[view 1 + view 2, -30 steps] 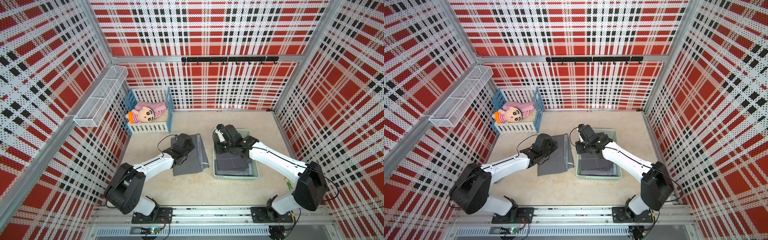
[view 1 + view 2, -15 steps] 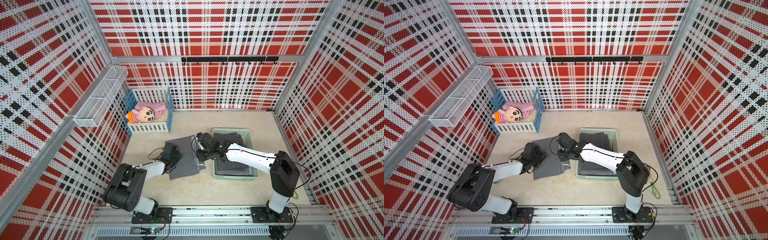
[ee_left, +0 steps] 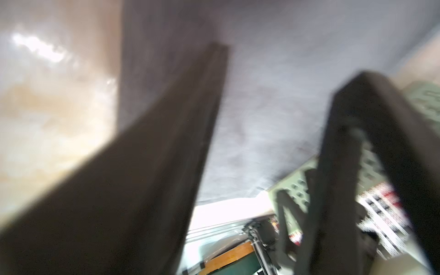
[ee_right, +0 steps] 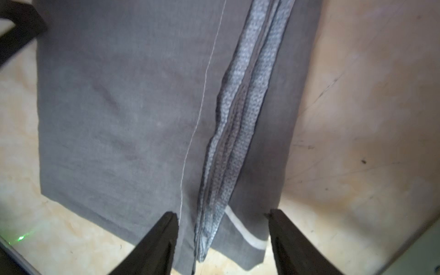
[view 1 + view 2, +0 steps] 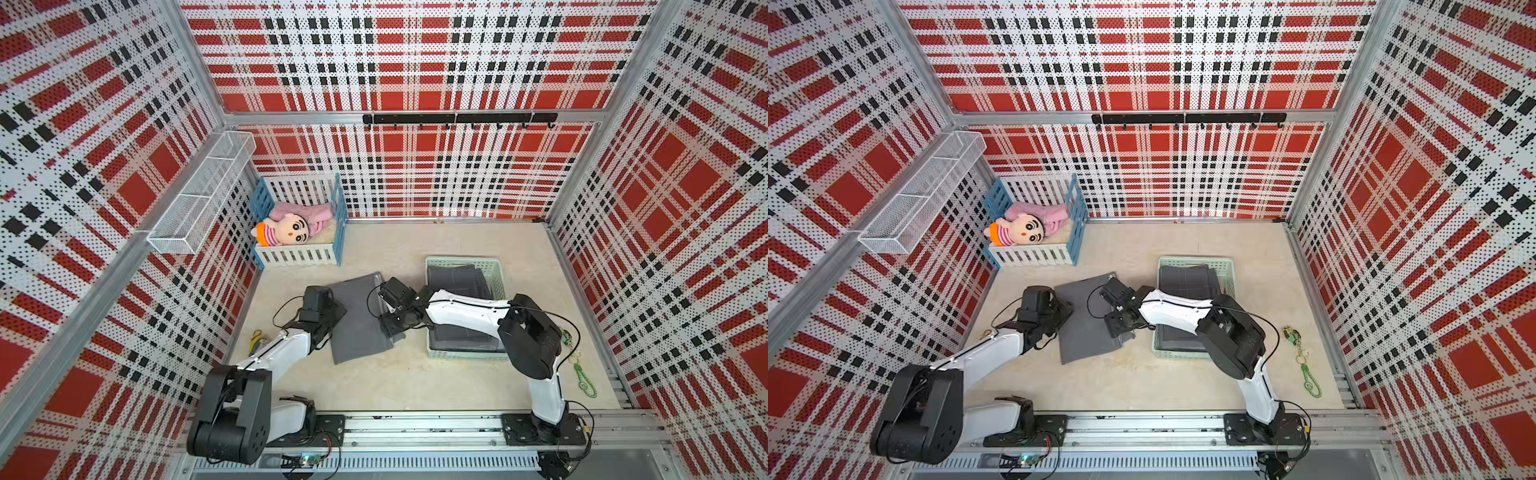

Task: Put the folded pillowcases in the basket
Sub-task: Pick up the pillowcase at the center of the board.

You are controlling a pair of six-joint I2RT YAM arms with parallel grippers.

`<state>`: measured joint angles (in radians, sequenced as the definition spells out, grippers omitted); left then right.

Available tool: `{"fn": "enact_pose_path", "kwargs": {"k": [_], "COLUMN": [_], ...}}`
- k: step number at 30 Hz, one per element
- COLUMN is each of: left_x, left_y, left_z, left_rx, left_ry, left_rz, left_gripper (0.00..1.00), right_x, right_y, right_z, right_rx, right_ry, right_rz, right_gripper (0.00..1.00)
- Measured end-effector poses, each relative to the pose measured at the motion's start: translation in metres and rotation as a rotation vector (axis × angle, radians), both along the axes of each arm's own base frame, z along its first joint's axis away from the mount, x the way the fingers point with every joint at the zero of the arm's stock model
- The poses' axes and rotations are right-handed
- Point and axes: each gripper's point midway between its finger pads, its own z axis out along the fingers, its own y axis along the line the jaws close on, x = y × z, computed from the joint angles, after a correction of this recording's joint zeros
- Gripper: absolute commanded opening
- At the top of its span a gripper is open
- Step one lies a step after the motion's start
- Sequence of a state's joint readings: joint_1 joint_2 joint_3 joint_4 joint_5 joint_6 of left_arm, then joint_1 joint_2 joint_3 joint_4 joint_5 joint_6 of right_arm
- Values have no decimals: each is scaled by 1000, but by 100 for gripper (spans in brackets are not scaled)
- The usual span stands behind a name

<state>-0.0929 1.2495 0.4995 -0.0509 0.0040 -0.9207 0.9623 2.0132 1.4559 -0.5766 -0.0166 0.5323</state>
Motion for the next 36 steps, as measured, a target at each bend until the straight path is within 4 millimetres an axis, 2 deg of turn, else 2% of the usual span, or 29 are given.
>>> {"fn": "enact_pose_path", "kwargs": {"k": [5, 9, 16, 20, 25, 28, 31, 33, 36], "left_x": [7, 12, 22, 33, 44, 54, 59, 64, 73], "left_y": [32, 46, 47, 45, 42, 39, 36, 35, 33], "left_z": [7, -2, -34, -25, -12, -15, -32, -34, -39], "left_rx": [32, 52, 51, 37, 31, 23, 16, 17, 17], "left_ry": [-3, 37, 130, 80, 22, 27, 68, 62, 58], "left_rz": [73, 92, 66, 57, 36, 14, -2, -12, -22], "left_gripper": [53, 54, 60, 67, 66, 62, 53, 42, 17], "right_x": [-12, -15, -15, -15, -15, -15, -14, -15, -15], "right_y": [-8, -7, -4, -2, -2, -1, 1, 2, 3], "right_z": [-15, -24, -26, -26, -26, -26, -25, -26, -26], "right_rx": [-39, -49, -42, -36, -35, -34, -33, -30, -25], "right_ry": [42, 58, 58, 57, 56, 56, 55, 57, 61], "right_rz": [7, 11, 15, 17, 17, 18, 20, 20, 23], "right_gripper": [72, 66, 56, 55, 54, 54, 50, 43, 26]}}
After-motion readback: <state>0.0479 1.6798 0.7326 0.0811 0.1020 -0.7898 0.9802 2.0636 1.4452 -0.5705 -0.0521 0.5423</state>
